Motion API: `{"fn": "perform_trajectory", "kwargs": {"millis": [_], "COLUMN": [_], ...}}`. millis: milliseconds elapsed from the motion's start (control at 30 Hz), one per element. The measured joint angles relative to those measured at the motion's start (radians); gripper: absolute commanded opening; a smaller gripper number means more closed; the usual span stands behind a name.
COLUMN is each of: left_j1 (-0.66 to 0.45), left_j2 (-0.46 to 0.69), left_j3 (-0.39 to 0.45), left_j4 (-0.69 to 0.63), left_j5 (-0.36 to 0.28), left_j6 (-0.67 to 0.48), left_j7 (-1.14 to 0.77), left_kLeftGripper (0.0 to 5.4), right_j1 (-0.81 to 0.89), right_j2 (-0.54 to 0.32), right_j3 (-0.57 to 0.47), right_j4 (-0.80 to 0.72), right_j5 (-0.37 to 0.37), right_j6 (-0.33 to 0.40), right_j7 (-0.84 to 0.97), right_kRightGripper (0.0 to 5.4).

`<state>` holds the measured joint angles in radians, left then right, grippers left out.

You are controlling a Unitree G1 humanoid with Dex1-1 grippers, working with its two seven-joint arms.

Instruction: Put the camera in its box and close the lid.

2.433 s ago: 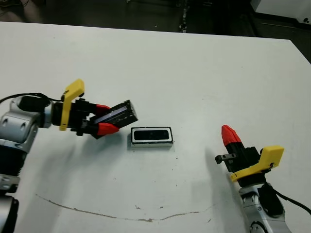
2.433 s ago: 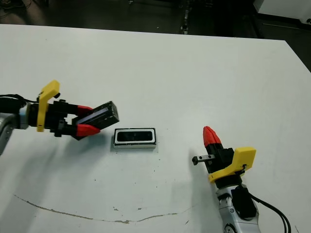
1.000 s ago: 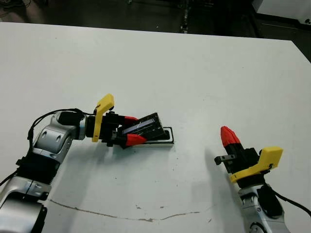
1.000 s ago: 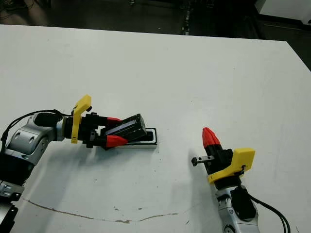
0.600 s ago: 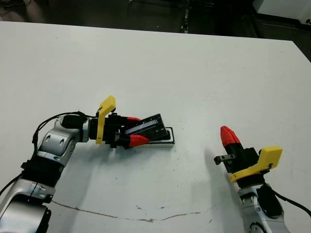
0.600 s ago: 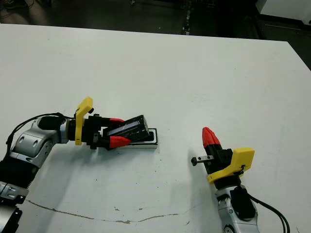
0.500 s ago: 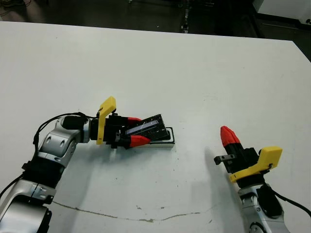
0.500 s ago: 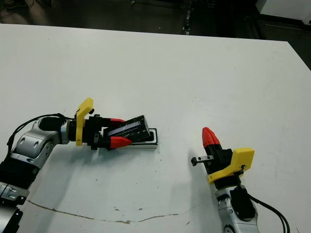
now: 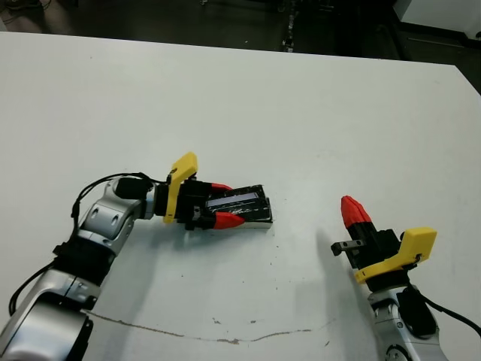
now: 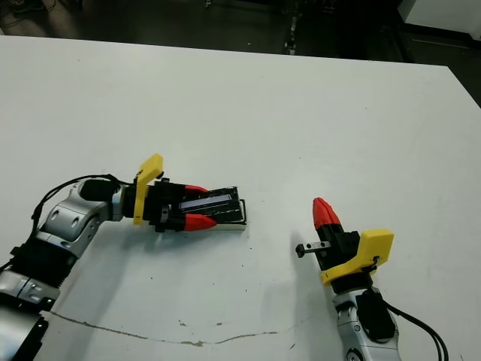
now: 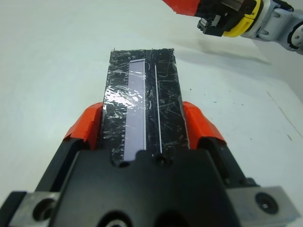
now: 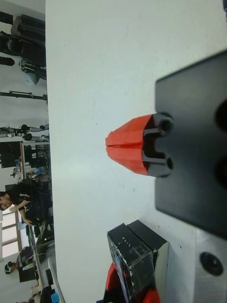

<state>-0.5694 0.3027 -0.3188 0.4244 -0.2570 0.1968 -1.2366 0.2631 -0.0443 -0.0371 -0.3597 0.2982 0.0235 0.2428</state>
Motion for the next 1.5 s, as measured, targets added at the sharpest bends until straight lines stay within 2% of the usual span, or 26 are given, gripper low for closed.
{"fn": "perform_trajectory", "kwargs": {"millis": [333, 667, 767, 833, 1033, 1267, 1500], "left_j1": [-0.076, -0.089, -0.087, -0.074, -0.057, -0.054, -0.028], "left_j2": [-0.028, -0.034, -0.031, -0.026, -0.015, 0.006, 0.043], "left_j3": [-0.048, -0.062, -0.077, -0.083, -0.086, -0.091, -0.089], "left_j4": [0.117, 0.118, 0.076, 0.055, 0.021, -0.013, -0.062], "left_j5": [0.049, 0.097, 0.139, 0.174, 0.194, 0.204, 0.202], "left_j6": [-0.037, -0.048, -0.020, -0.057, -0.114, -0.111, -0.107], "left_j7": [-0.033, -0.028, -0.008, 0.014, 0.055, 0.083, 0.101], "left_kLeftGripper": [3.16, 3.16, 3.61, 3.88, 4.55, 5.37, 5.39], "right_j1": [-0.001, -0.002, -0.002, -0.002, -0.003, -0.003, -0.002], "right_j2": [-0.002, -0.003, -0.003, -0.003, -0.003, -0.003, -0.003], "right_j3": [-0.013, -0.019, -0.019, -0.018, -0.018, -0.017, -0.017], "right_j4": [-0.003, -0.003, -0.003, -0.003, -0.003, -0.003, -0.004], "right_j5": [0.009, 0.017, 0.018, 0.018, 0.017, 0.013, 0.015], "right_j6": [0.003, 0.003, 0.003, 0.003, 0.003, 0.003, 0.003], "right_j7": [0.003, 0.005, 0.005, 0.005, 0.005, 0.005, 0.005], "right_kRightGripper": [0.00, 0.00, 0.00, 0.00, 0.00, 0.00, 0.00]}}
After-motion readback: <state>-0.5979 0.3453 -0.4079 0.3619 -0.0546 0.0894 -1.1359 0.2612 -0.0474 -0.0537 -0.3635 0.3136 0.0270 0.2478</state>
